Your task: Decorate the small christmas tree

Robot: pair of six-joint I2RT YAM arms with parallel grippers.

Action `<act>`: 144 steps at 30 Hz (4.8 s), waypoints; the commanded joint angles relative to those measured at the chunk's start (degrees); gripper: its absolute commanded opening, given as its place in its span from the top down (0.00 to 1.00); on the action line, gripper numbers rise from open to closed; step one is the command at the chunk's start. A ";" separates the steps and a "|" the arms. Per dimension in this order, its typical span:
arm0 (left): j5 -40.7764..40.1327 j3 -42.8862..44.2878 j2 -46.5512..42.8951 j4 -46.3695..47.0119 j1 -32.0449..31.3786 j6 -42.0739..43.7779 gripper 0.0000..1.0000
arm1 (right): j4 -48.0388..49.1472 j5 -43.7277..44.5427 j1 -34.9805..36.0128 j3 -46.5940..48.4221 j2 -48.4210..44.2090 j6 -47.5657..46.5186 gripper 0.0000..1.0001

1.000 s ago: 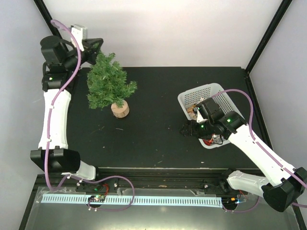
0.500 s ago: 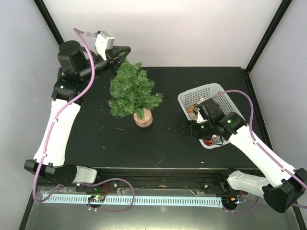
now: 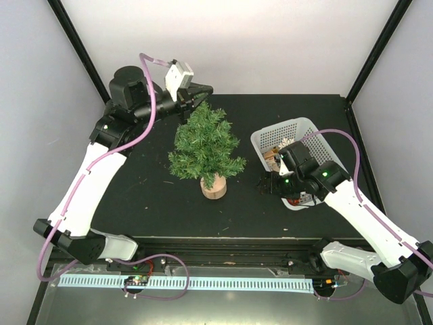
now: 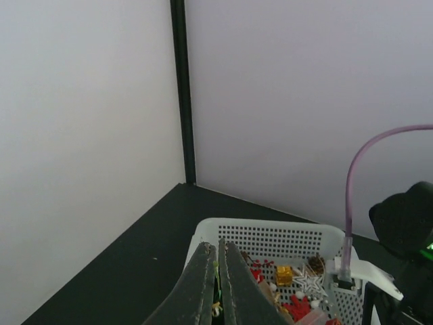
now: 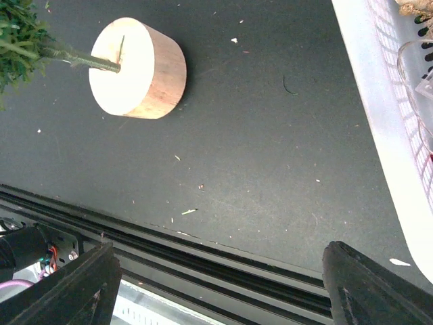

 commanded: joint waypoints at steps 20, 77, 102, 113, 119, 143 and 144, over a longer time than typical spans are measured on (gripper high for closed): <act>-1.71 -3.29 -5.12 1.11 -2.08 3.88 0.83 | 0.92 0.45 0.33 -0.97 -0.37 -0.11 0.18; 4.54 -10.51 10.88 -55.60 33.41 24.62 0.27 | -1.18 12.24 -21.47 -5.18 11.23 -2.57 0.16; 2.40 -13.20 4.75 -49.27 33.41 17.95 0.25 | 2.33 4.50 -33.55 -10.71 9.18 -1.56 0.16; 4.86 -13.75 8.32 -48.55 33.42 17.34 0.25 | -0.56 -3.00 -30.69 -18.95 0.38 3.03 0.19; 5.07 -14.86 8.85 -47.76 33.39 17.93 0.25 | 0.66 -4.11 -24.33 -15.24 1.28 4.88 0.19; 4.68 -19.04 4.77 -43.83 33.44 16.29 0.25 | -3.87 13.43 -26.07 1.34 15.31 4.27 0.26; 4.61 -18.98 4.69 -43.77 33.44 16.36 0.26 | -3.64 13.11 -27.63 0.87 15.53 3.92 0.27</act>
